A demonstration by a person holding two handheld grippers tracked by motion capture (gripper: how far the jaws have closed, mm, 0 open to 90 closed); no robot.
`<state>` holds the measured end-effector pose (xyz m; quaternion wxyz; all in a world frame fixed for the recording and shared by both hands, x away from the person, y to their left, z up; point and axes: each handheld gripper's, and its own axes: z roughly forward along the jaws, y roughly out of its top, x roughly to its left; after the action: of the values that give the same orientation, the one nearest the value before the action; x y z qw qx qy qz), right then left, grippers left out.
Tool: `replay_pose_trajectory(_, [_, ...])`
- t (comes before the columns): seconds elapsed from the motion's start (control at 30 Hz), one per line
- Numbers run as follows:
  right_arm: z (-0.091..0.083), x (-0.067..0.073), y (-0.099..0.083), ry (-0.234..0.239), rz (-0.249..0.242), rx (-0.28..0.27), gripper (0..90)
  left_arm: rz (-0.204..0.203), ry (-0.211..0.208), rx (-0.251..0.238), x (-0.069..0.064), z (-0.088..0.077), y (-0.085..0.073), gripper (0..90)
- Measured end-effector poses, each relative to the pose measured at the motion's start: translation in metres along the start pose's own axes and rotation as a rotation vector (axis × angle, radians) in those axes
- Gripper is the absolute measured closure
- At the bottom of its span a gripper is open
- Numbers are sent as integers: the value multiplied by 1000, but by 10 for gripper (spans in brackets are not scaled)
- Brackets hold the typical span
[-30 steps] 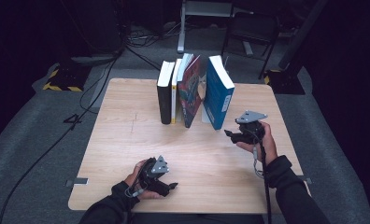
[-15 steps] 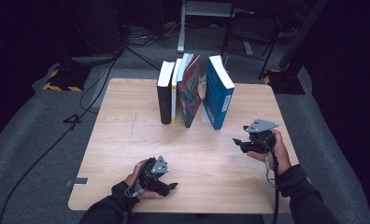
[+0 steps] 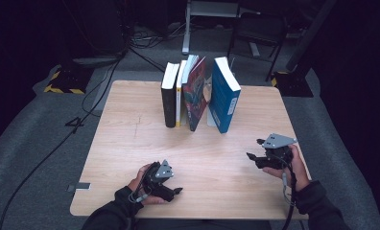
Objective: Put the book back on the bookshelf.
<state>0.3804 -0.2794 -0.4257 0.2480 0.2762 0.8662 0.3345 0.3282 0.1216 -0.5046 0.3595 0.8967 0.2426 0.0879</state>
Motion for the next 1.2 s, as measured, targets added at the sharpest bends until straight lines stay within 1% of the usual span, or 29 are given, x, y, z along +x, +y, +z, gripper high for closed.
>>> replay_pose_trajectory(0.03, [-2,0,-3,-4,-3,3,337,0,0,0,0,0,0,139])
replay_pose_trajectory(0.2, [-7,0,-18,-10,9,12,333,-1,1,0,0,0,0,140])
replay_pose_trajectory(0.27, [-10,0,-23,-13,8,19,332,-1,2,0,0,0,0,140])
replay_pose_trajectory(0.3, [-10,0,-23,-13,8,19,332,-1,2,0,0,0,0,140])
replay_pose_trajectory(0.33, [-14,1,-31,-18,2,22,330,-1,2,0,0,0,0,140])
replay_pose_trajectory(0.43, [-17,1,-36,-16,2,29,328,-1,2,0,0,0,0,140])
replay_pose_trajectory(0.5, [-21,2,-42,-27,-4,31,325,-1,2,0,0,0,0,140])
replay_pose_trajectory(0.53, [-22,2,-46,-26,-5,39,324,-1,2,0,0,0,0,140])
replay_pose_trajectory(0.6, [-25,2,-52,-26,-2,35,322,-2,2,0,0,0,0,140])
replay_pose_trajectory(0.77, [-29,0,-66,-22,7,47,322,-2,2,0,0,0,0,140])
replay_pose_trajectory(0.8, [-30,0,-70,-24,17,49,325,-2,2,0,0,0,0,140])
replay_pose_trajectory(0.83, [-30,-1,-77,-23,45,52,328,-2,2,0,0,0,0,140])
replay_pose_trajectory(0.87, [-30,-1,-77,-23,45,52,328,-2,2,0,0,0,0,140])
replay_pose_trajectory(0.9, [-31,-1,-80,-22,55,56,328,-3,4,-1,0,0,0,140])
replay_pose_trajectory(0.97, [-32,-1,-90,-27,70,59,328,-6,5,-1,-1,0,0,142])
replay_pose_trajectory(1.03, [-34,-1,-97,-20,92,66,324,-6,5,-1,-1,0,0,142])
replay_pose_trajectory(1.2, [-37,-1,-119,-2,117,68,322,-6,6,-3,-1,0,0,142])
